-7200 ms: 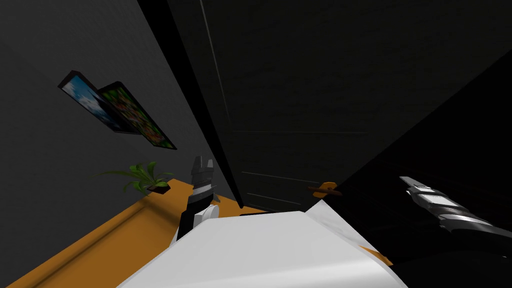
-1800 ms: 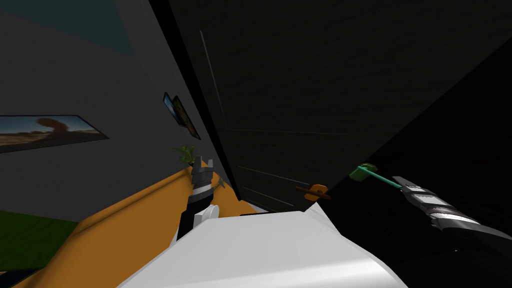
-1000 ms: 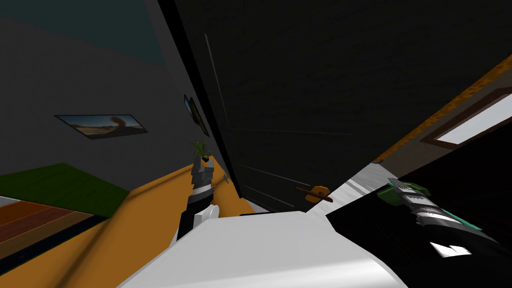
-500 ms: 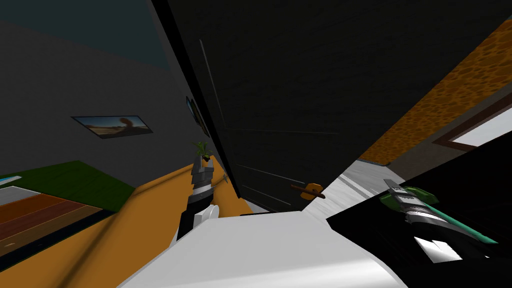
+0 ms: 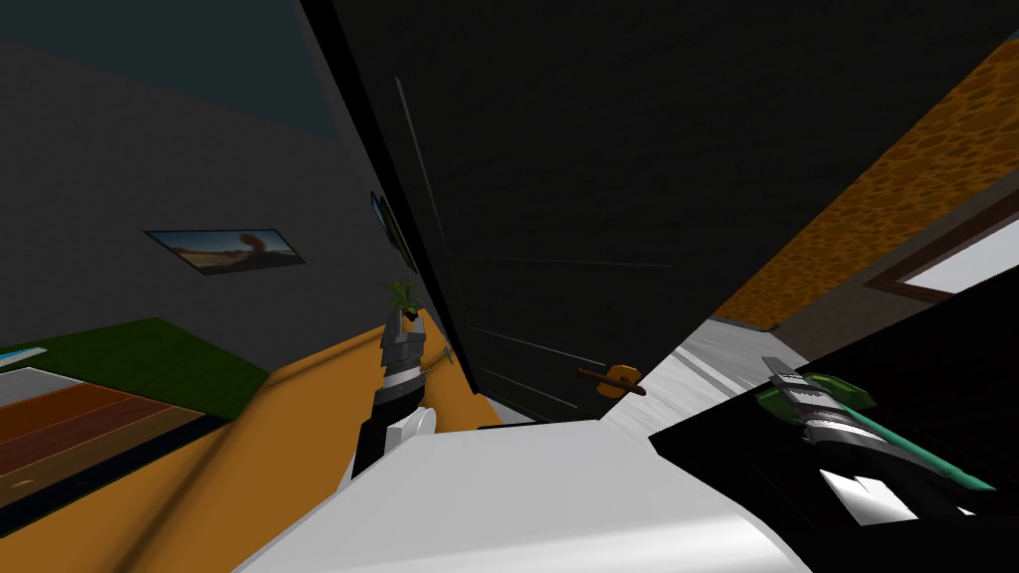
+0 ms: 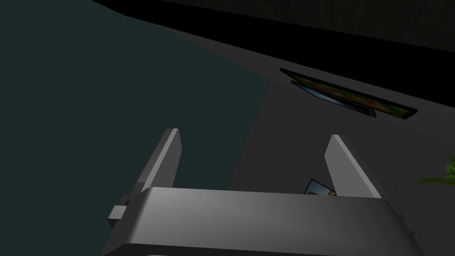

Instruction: Push the door open

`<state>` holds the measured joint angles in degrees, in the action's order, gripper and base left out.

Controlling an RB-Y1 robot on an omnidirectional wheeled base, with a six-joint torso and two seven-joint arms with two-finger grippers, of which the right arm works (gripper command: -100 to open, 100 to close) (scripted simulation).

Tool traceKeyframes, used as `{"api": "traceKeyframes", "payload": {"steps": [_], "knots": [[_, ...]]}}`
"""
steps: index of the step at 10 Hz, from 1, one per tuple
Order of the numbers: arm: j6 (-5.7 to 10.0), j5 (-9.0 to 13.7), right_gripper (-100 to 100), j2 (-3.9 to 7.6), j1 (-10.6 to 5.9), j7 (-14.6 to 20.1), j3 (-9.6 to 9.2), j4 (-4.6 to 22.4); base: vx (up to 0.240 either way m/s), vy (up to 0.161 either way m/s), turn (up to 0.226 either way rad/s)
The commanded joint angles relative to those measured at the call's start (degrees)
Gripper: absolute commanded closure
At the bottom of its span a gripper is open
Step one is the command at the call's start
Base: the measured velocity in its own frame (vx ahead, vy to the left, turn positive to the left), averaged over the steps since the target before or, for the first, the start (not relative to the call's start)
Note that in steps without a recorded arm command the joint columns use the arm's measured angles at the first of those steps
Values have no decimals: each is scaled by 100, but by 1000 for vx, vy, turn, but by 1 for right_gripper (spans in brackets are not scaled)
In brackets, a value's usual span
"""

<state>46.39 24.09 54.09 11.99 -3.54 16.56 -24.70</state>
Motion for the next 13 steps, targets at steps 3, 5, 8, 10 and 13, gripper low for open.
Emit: {"api": "traceKeyframes", "payload": {"steps": [3, 5, 8, 10, 13], "knots": [[2, -1, -100, 0, -1, 1, -1, 3, 0, 0, 0], [-5, -2, -100, -39, -40, -59, 20, 22, -3, -4, -13], [-5, -2, -100, -39, -40, -59, 20, 22, -5, -8, -24], [-5, -2, -100, -39, -40, -59, 20, 22, 0, 0, 0], [-5, -2, -100, -39, -40, -59, 20, 22, 0, 0, 0]]}}
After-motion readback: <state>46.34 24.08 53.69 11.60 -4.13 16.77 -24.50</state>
